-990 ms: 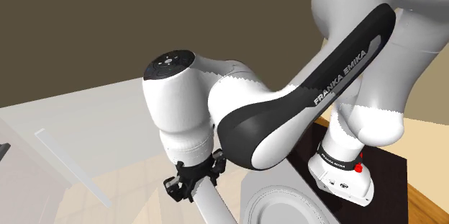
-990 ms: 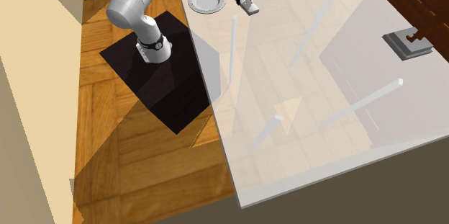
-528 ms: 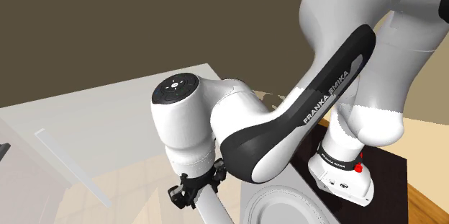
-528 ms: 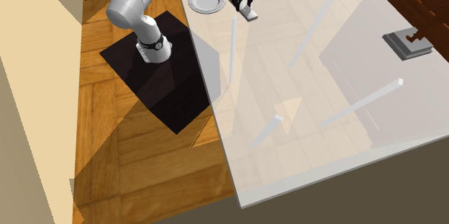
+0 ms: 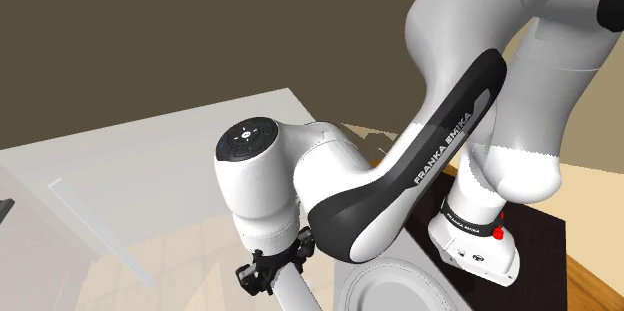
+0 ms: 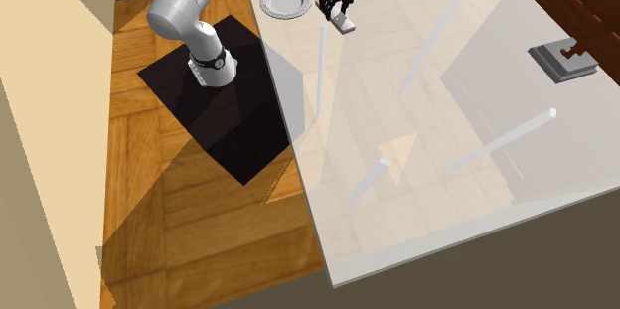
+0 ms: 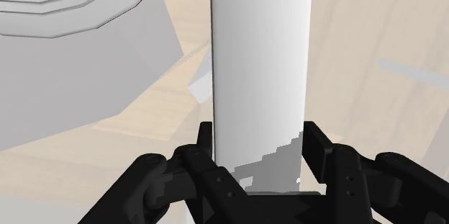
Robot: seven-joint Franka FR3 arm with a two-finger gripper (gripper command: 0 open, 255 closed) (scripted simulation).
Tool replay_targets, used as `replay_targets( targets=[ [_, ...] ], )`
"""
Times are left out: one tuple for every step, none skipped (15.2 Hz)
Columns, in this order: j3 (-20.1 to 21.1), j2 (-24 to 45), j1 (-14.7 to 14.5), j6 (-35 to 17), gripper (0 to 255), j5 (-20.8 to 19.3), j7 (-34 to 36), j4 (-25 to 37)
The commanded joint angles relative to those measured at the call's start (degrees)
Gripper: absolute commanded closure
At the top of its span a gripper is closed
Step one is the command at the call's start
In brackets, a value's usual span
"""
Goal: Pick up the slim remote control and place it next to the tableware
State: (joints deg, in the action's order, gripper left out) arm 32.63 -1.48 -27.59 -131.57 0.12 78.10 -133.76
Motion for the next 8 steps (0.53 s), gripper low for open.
replay_targets(
  targets=[
    [0.0, 0.0, 0.0, 0.0, 255, 0.0, 0.0, 0.0],
    [0.0, 0.0, 0.0, 0.0, 255, 0.0, 0.0, 0.0],
    [0.0, 0.0, 0.0, 0.0, 255, 0.0, 0.0, 0.0],
    [0.0, 0.0, 0.0, 0.0, 0, 0.0, 0.0, 0.0],
    [0.0, 0.0, 0.0, 0.0, 0, 0.0, 0.0, 0.0],
    [0.0, 0.0, 0.0, 0.0, 0, 0.0, 0.0, 0.0],
    [0.0, 0.0, 0.0, 0.0, 0, 0.0, 0.0, 0.0],
    [0.0, 0.0, 0.0, 0.0, 0, 0.0, 0.0, 0.0]
  ],
)
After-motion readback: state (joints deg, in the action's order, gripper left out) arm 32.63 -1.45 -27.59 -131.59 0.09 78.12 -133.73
